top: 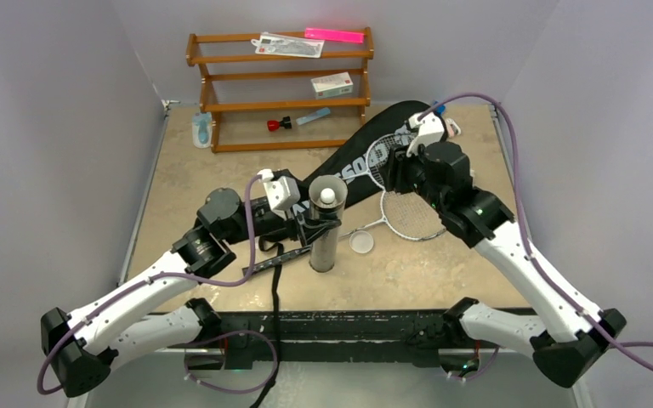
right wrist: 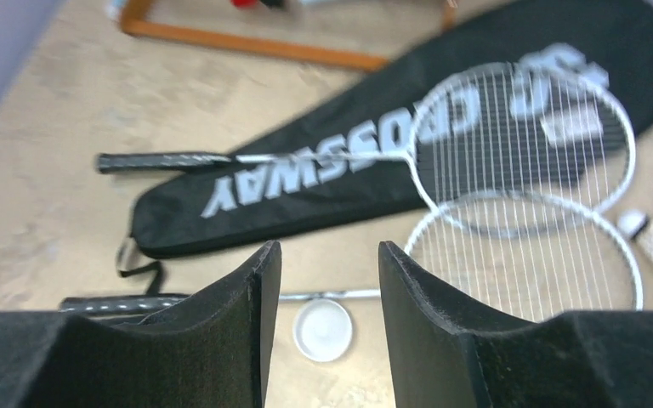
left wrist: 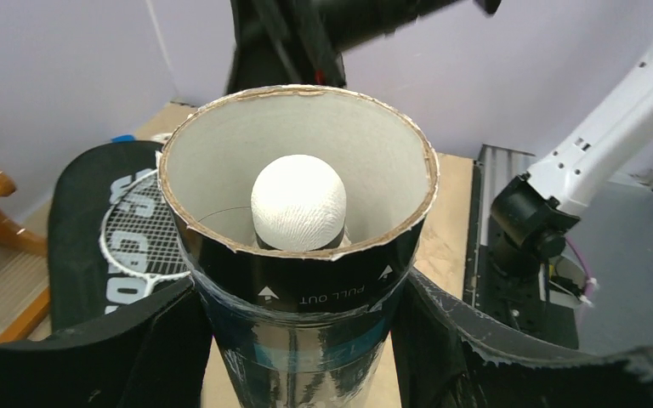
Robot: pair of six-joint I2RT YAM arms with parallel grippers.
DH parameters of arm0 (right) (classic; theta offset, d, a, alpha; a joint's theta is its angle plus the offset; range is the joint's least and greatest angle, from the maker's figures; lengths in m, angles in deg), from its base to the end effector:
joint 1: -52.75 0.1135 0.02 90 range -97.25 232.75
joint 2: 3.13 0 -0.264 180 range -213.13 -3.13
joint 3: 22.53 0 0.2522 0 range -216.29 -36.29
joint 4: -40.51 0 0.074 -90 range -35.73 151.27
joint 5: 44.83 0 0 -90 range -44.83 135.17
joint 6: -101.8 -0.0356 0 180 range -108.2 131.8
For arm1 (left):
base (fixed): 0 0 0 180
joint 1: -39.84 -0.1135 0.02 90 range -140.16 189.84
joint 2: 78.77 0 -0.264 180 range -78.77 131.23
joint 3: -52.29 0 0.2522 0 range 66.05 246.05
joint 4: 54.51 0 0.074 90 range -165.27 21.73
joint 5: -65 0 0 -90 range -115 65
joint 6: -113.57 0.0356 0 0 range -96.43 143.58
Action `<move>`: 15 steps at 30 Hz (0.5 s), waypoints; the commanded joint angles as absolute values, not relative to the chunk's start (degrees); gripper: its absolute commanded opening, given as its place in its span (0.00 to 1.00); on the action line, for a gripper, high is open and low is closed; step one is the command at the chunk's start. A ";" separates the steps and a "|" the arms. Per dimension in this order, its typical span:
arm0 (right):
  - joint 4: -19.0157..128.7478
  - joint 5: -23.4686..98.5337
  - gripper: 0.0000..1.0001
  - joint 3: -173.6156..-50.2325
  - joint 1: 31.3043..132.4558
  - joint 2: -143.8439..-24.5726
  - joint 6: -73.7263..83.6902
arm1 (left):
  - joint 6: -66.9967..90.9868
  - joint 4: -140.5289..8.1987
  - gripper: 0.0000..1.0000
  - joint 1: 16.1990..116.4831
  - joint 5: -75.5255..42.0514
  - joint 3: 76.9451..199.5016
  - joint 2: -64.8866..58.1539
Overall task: Pack up the badminton gear
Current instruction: Pick up the shuttlecock at the center of the board.
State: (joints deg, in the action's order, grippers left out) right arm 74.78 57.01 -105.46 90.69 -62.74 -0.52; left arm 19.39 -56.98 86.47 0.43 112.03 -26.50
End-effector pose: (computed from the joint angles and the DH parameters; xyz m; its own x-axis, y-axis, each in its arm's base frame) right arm 0.1819 0.1325 0.4204 -0.2409 0.0770 -0.9675 -0.4007 0.9000 0.1714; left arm 0.1360 -0.1662 0.3643 -0.0096 -0.0857 -0.9963 0.9521 0.3038 -0.0353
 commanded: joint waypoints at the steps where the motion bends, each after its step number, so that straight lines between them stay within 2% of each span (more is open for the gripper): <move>1: 71.75 55.67 0.49 -100.67 83.60 -63.65 -9.59 | 23.15 -53.82 0.51 86.43 -6.12 109.16 -29.22; 3: 69.99 55.49 0.50 -98.50 79.70 -63.96 -12.53 | 23.31 -51.88 0.51 86.43 -8.37 107.37 -29.87; 8: 64.40 64.29 0.73 -93.09 71.80 -67.37 -18.74 | 27.93 -53.21 0.51 86.42 -13.23 107.54 -29.04; 12: 65.34 70.33 0.85 -92.63 64.03 -72.31 -30.37 | 28.93 -54.38 0.51 86.47 -13.64 108.21 -28.67; 15: 70.79 78.22 0.88 -95.52 61.45 -77.12 -42.53 | 28.22 -53.70 0.52 86.42 -12.55 107.83 -29.02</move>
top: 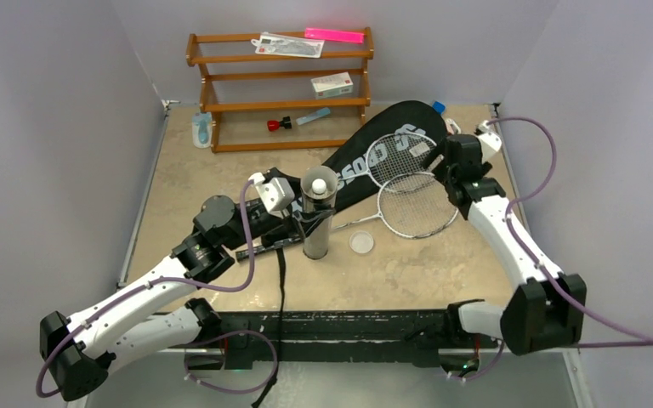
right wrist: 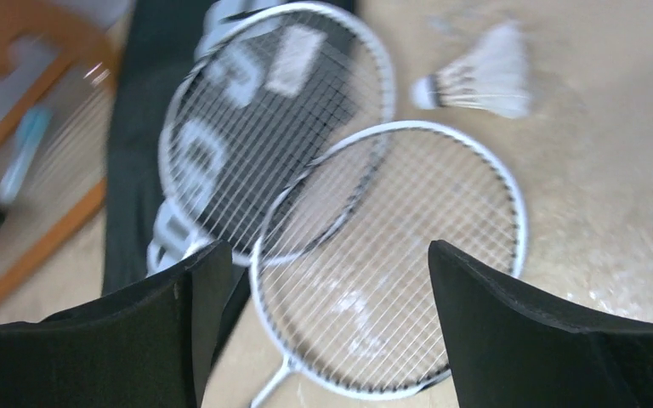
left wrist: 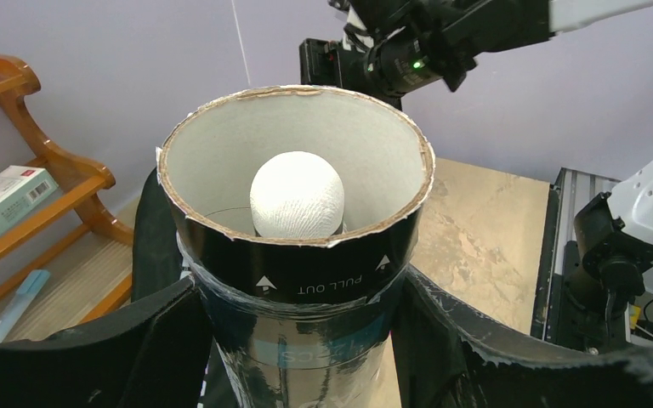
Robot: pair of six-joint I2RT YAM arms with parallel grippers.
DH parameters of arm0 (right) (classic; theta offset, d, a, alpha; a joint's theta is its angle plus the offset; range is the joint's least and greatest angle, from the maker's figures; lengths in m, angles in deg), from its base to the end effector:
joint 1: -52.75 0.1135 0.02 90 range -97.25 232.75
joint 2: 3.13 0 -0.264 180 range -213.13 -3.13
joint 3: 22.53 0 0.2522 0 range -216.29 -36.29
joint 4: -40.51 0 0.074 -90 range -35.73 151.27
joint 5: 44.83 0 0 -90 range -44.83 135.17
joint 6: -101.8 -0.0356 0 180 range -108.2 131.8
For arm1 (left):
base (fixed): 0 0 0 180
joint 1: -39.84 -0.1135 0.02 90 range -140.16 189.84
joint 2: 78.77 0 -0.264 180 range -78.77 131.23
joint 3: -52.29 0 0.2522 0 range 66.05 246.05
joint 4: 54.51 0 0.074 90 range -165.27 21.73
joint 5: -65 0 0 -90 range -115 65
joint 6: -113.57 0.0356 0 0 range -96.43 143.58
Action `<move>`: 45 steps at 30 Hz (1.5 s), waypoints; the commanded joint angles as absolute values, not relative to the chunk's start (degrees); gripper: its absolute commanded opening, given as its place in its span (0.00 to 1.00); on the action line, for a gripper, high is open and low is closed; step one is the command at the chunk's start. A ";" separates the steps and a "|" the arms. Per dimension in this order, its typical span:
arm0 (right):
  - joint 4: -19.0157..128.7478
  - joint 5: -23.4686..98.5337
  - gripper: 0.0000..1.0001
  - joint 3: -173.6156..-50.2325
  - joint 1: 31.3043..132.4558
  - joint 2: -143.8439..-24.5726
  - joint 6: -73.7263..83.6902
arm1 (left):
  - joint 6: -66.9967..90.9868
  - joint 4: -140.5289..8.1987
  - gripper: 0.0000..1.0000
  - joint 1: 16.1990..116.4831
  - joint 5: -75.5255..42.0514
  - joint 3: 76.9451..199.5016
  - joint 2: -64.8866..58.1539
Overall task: Pack up the badminton gear
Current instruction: Pick up the shuttlecock at the center of the board.
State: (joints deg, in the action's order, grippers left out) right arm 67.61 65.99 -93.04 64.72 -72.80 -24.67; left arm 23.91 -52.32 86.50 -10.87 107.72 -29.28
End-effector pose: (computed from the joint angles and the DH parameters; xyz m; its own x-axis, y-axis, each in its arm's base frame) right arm 0.2733 0.0450 0.3173 -0.2779 0.5090 -0.8146 0.3521 0.8430 0.4066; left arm 0.1356 -0.1564 0.3557 0.1022 -0.0999 -0.9897 0.8706 0.4904 0.0404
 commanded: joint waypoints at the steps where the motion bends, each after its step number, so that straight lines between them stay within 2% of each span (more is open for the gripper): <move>1: 73.03 80.34 0.91 -97.09 60.81 -79.86 -46.15 | 27.79 -53.62 0.51 86.43 -12.52 107.82 -29.03; 7: 86.14 84.65 0.94 -109.24 56.81 -94.42 -63.24 | 24.15 -54.16 0.52 86.01 -12.62 108.78 -28.61; 12: 84.32 84.04 0.88 -112.49 54.80 -102.04 -67.63 | 20.67 -52.48 0.52 85.92 -9.41 109.03 -27.59; 16: 86.38 83.31 0.87 -115.48 54.12 -106.90 -71.51 | 19.48 -52.19 0.52 85.94 -8.05 109.83 -26.61; 29: 89.87 86.35 0.86 -121.60 52.84 -115.81 -77.92 | 18.75 -52.92 0.52 85.82 -7.07 110.52 -26.31; 45: 90.08 81.97 0.74 -123.28 50.57 -121.23 -79.12 | 18.96 -58.07 0.58 85.81 -5.93 112.87 -28.22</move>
State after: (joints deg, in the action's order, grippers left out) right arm 88.84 82.14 -121.19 50.75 -120.44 -77.52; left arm 20.63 -55.08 85.99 -7.00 110.74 -26.94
